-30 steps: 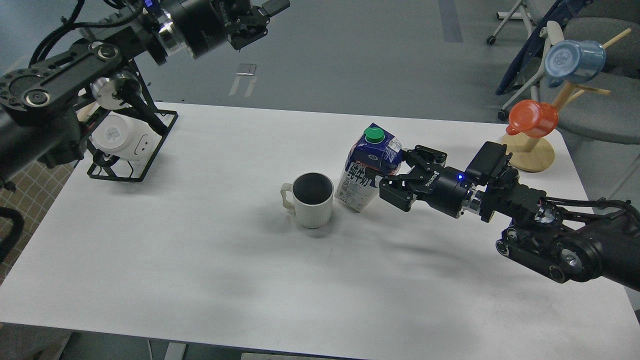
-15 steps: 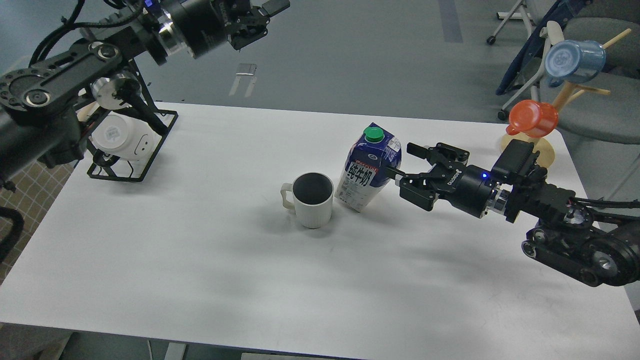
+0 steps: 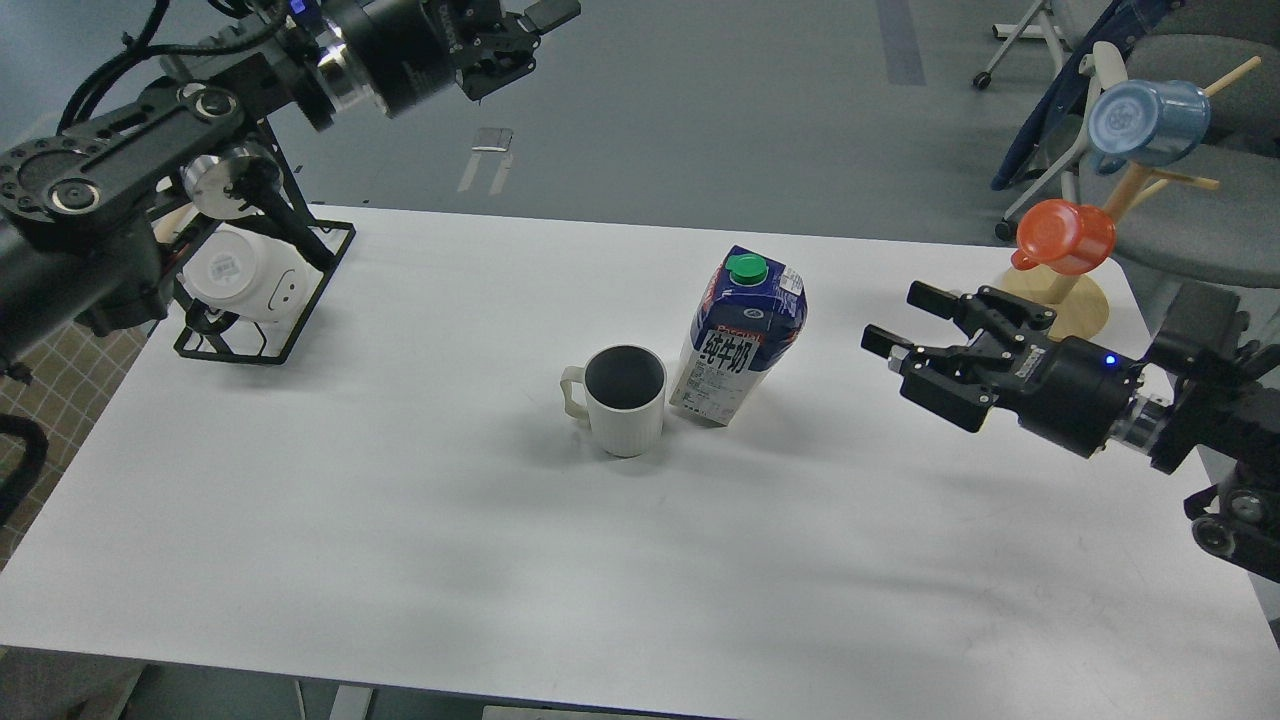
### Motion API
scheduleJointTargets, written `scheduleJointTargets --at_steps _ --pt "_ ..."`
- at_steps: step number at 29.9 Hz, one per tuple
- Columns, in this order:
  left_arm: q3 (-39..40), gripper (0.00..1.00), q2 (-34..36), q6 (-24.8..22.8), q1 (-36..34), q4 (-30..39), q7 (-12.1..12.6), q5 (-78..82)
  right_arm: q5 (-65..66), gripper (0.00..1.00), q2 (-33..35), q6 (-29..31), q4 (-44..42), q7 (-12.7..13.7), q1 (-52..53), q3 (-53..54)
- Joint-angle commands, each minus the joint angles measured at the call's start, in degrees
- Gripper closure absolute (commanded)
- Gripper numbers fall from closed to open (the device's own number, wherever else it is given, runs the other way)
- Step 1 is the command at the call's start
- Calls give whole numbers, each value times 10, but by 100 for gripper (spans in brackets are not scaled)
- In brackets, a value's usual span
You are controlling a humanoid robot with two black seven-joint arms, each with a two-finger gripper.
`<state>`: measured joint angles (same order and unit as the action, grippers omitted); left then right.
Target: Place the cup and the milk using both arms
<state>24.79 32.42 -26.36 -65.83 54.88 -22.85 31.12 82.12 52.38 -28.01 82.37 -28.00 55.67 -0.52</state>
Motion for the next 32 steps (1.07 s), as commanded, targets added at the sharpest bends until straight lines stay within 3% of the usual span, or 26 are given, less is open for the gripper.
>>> scheduleJointTargets --at_steps 1,3,5,8,9,11,13,17,19,24,32 --pt "0 5 0 1 1 -1 0 0 -118 19 35 8 16 0 65 39" --pt "0 5 -1 3 2 -1 0 0 -164 19 34 50 8 0 82 66" --pt "0 5 -1 3 2 -7 0 -2 -273 18 29 147 -25 0 98 131" --pt "1 5 -1 3 2 -14 -1 -5 -361 15 -2 242 -99 0 99 198" --pt "1 5 -2 3 2 -17 -1 -5 -378 15 -19 263 -126 0 100 213" --pt "1 5 -6 3 2 -31 -2 -9 -416 3 -77 319 -209 0 103 254" --pt "16 5 -29 3 3 -63 -2 -15 -447 0 -160 369 -328 0 111 305" --pt "55 5 -69 -4 4 -130 -1 -24 -486 0 -258 407 -441 0 116 354" --pt "73 5 -109 -13 3 -202 5 -38 -529 0 -312 426 -496 0 119 395" --pt "76 5 -168 -16 -1 -295 7 -96 -553 0 -390 427 -543 0 119 409" --pt "75 4 -177 -16 3 -302 8 -120 -554 0 -421 424 -536 0 93 423"
